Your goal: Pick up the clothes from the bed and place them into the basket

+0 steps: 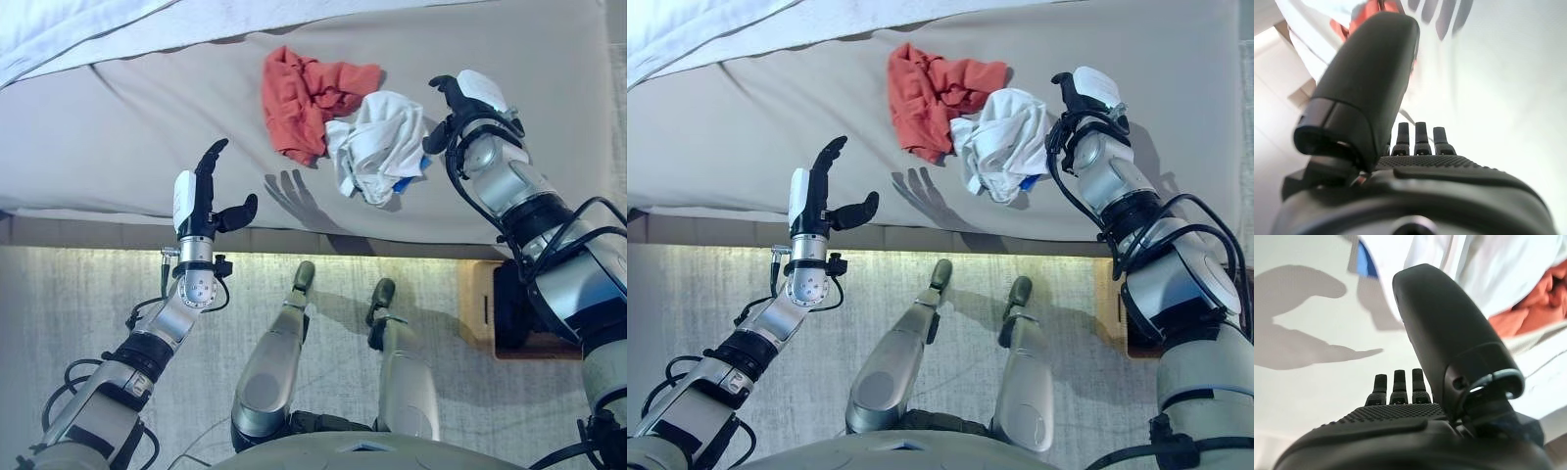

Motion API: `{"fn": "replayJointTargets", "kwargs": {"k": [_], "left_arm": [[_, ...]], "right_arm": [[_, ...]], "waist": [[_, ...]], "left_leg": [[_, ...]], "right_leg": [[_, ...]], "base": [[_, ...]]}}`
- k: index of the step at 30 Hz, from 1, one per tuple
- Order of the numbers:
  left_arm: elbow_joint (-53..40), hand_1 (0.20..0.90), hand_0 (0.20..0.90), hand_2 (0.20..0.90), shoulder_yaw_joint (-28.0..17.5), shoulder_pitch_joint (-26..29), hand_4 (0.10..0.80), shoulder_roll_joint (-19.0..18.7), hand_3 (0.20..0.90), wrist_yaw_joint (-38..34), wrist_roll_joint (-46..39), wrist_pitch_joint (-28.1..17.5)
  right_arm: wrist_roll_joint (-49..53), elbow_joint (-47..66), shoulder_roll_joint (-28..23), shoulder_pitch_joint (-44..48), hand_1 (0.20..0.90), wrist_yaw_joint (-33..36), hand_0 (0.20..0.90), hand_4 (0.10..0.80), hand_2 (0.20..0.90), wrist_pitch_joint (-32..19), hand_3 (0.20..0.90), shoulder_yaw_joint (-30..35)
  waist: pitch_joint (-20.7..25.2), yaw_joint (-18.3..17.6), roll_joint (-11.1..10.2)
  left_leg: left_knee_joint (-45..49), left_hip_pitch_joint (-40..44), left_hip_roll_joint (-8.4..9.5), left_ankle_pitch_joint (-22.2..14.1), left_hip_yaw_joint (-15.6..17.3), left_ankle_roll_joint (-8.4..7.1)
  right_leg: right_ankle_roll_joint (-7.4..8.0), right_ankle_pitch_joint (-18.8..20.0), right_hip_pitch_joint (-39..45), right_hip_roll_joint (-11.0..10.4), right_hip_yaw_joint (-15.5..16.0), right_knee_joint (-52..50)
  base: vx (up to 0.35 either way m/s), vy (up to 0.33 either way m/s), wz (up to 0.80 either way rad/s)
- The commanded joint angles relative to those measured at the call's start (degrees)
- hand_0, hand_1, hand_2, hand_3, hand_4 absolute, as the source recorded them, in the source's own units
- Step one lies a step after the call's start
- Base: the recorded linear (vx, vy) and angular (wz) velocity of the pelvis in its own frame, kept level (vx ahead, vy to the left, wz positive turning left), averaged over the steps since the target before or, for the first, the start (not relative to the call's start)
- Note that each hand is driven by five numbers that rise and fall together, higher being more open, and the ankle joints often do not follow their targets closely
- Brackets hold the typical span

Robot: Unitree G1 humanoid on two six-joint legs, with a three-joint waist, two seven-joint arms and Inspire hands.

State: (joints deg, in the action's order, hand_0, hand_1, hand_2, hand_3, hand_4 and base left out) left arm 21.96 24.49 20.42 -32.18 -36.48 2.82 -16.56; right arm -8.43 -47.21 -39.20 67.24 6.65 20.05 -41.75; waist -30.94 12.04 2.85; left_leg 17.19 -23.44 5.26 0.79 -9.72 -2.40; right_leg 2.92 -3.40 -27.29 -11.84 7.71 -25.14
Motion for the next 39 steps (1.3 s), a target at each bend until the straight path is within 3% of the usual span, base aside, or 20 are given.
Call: {"fn": "replayJointTargets", "kwargs": {"k": [1,10,11,18,19,20,21,26,31,39], "left_arm": [[-9.0,0.900,0.900,0.900,-2.4,-1.7,0.800,-2.1,0.900,-2.7,-1.6,-4.7],[-14.5,0.900,0.900,0.900,-2.2,-1.7,0.800,-1.9,0.900,-1.7,-3.5,-3.6],[-14.9,0.900,0.900,0.900,-2.1,-2.3,0.800,-1.9,0.900,-1.4,-3.5,-3.8],[-16.8,0.900,0.900,0.900,-2.3,-3.1,0.800,-2.5,0.900,-2.1,-4.0,-4.3],[-17.0,0.900,0.900,0.900,-2.4,-3.1,0.800,-2.7,0.900,-1.9,-4.2,-4.3],[-17.0,0.900,0.900,0.900,-2.4,-3.0,0.800,-2.9,0.900,-1.9,-4.2,-4.4],[-17.0,0.900,0.900,0.900,-2.6,-3.2,0.800,-2.9,0.900,-1.7,-4.0,-4.6],[-17.3,0.900,0.900,0.900,-2.9,-3.5,0.800,-3.8,0.900,-0.8,-3.5,-5.1],[-16.4,0.900,0.900,0.900,-2.9,-3.3,0.800,-4.5,0.900,-1.1,-2.5,-6.8],[-14.9,0.900,0.900,0.900,-4.0,-1.8,0.800,-4.8,0.900,-0.3,-2.6,-6.1]], "right_arm": [[-5.8,-0.5,-1.7,8.5,0.900,-0.7,0.900,0.800,0.900,0.2,0.900,-4.0],[-4.0,-11.4,1.3,15.1,0.900,-1.2,0.900,0.800,0.900,-3.9,0.900,-4.4],[-3.7,-11.9,1.3,15.0,0.900,-1.5,0.900,0.800,0.900,-4.4,0.900,-4.4],[0.2,-11.5,2.2,15.0,0.900,-2.0,0.900,0.800,0.900,-6.6,0.900,-3.4],[1.3,-11.4,2.4,14.8,0.731,-1.9,0.731,0.602,0.731,-6.7,0.702,-2.8],[1.5,-11.6,2.7,14.7,0.429,-1.8,0.429,0.251,0.429,-7.2,0.351,-2.4],[1.8,-11.7,2.8,14.8,0.300,-1.6,0.300,0.100,0.300,-7.3,0.200,-2.4],[2.8,-11.7,2.0,14.5,0.300,0.8,0.300,0.100,0.300,-9.2,0.200,-1.2],[4.4,-10.3,1.0,13.4,0.300,2.9,0.300,0.100,0.300,-9.7,0.200,-0.8],[7.2,-7.0,-2.1,9.9,0.300,5.0,0.300,0.100,0.300,-9.5,0.200,1.3]], "waist": [[1.1,2.3,2.2],[1.1,5.1,5.4],[1.1,5.3,5.7],[1.1,5.9,6.5],[1.1,6.0,6.6],[1.1,6.0,6.6],[1.1,6.1,6.6],[1.1,6.2,6.0],[1.1,5.5,5.1],[1.2,2.7,1.9]], "left_leg": [[10.3,-8.2,2.37,-4.8,-0.1,3.57],[24.9,-21.6,5.86,-9.3,0.0,5.71],[26.3,-21.5,6.18,-11.1,0.2,6.01],[32.8,-26.5,7.50,-13.2,0.3,6.81],[33.8,-27.1,7.71,-13.5,0.3,6.86],[34.4,-27.6,7.72,-13.7,0.4,6.90],[34.9,-27.9,7.79,-13.8,0.4,6.96],[36.3,-27.9,7.78,-14.6,0.1,6.92],[35.0,-24.9,6.66,-14.9,0.6,7.01],[31.4,-13.4,3.55,-17.0,3.5,6.29]], "right_leg": [[0.41,-2.0,-3.8,-0.3,-0.5,-8.3],[-1.05,-7.2,-17.0,-0.7,-1.8,-24.1],[-0.76,-9.0,-17.0,-0.5,-2.5,-25.7],[-1.42,-11.1,-21.9,-0.1,-3.4,-31.6],[-1.57,-11.5,-22.4,0.0,-3.3,-32.5],[-1.68,-11.7,-22.9,0.1,-3.3,-33.0],[-1.79,-11.9,-23.1,0.1,-3.3,-33.4],[-2.02,-12.2,-22.9,0.3,-2.9,-34.1],[-2.00,-11.4,-19.8,0.6,-2.2,-32.0],[-1.70,-9.8,-7.2,0.5,-1.4,-24.4]], "base": [[-0.040,0.047,0.15],[-0.028,0.014,0.07],[0.056,-0.028,0.13],[-0.007,-0.005,0.08],[-0.034,-0.009,0.03],[-0.033,-0.024,0.01],[-0.031,-0.042,-0.03],[-0.024,-0.046,0.06],[-0.028,-0.027,-0.17],[-0.028,0.007,-0.13]]}}
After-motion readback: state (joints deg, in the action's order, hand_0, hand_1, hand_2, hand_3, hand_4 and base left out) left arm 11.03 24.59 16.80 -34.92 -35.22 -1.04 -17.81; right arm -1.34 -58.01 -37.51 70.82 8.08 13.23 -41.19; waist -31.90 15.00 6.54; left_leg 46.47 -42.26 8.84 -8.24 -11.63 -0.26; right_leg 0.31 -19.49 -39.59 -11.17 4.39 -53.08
